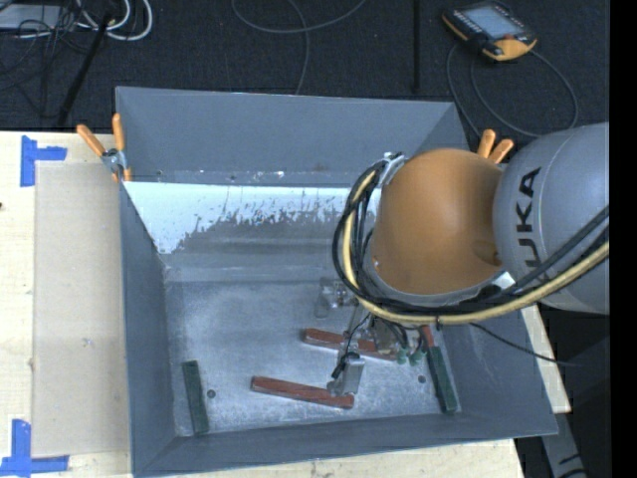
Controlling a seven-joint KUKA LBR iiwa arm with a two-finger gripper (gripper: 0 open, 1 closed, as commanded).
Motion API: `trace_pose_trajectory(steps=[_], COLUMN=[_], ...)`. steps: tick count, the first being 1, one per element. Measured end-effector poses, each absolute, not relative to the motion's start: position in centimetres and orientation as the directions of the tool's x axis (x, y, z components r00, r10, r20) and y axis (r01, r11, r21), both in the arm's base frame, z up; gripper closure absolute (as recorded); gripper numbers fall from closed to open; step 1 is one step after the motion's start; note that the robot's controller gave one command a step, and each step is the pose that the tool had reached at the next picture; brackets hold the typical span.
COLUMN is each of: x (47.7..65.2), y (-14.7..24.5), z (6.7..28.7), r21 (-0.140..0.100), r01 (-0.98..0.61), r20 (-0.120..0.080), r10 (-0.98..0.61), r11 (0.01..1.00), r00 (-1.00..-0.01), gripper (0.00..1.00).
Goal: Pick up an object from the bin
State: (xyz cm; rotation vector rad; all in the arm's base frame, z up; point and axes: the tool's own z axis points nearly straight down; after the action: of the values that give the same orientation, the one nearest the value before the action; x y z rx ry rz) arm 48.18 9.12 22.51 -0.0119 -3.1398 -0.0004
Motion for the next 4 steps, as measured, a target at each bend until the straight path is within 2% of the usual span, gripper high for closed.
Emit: trace_pose_trajectory(steps=[1,2,3,4], x=[48.2,48.9,49.4,49.9], y=[9.1,8.4,7.3,11.7], z=[22.5,18.0,10.4,7.7], r21=[0.0,0.001,0.0,0.0], r01=[0.008,-0.056,-0.085,0.033], r20=[0.002,-0.005,-0.003,0.001], r10=[0.008,-0.056,-0.085,0.033], r11=[1.0,0.998,0.996,0.999], r00=[-1.0,-0.998,-0.996,-0.999], gripper=[0.0,0.0,0.0,1.0])
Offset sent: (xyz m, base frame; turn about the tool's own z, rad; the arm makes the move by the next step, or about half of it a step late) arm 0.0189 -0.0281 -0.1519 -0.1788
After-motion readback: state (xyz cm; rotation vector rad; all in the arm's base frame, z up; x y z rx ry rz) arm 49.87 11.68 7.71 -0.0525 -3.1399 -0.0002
